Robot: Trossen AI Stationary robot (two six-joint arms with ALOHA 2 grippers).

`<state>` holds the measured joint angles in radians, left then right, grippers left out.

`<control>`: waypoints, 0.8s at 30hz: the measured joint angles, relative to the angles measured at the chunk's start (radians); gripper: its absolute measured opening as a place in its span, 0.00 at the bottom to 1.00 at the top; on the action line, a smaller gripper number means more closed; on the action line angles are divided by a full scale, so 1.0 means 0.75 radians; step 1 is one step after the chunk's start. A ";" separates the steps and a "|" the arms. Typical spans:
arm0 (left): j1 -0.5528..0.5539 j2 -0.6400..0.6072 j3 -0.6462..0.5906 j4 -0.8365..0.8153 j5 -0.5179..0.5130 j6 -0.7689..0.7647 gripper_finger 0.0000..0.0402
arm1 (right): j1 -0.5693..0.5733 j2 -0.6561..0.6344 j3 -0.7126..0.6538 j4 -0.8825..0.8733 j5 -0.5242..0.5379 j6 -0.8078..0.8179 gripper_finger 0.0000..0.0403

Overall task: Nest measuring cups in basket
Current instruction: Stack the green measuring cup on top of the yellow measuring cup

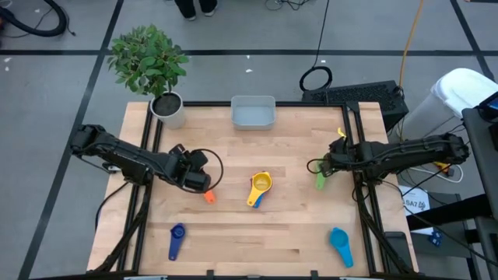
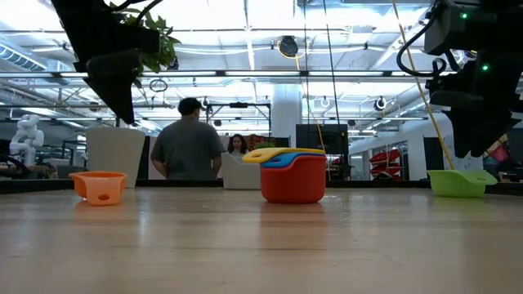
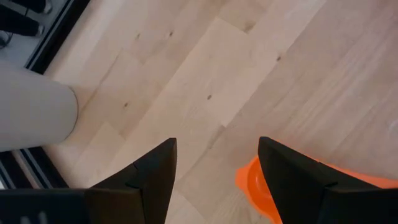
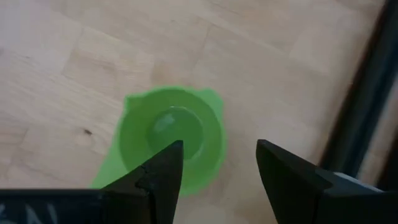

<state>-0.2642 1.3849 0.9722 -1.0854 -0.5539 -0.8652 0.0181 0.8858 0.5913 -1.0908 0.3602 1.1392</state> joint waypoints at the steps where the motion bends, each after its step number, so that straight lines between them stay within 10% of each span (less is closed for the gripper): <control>1: 0.000 0.000 0.000 0.010 -0.002 0.004 0.57 | 0.000 0.000 -0.016 0.020 -0.015 0.000 0.51; 24: -0.115 0.001 -0.076 -0.004 0.006 -0.125 0.57 | -0.037 0.001 -0.212 0.302 -0.186 -0.030 0.52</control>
<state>-0.3504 1.3857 0.9151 -1.0881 -0.5492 -0.9592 -0.0097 0.8867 0.4325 -0.8645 0.2205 1.1168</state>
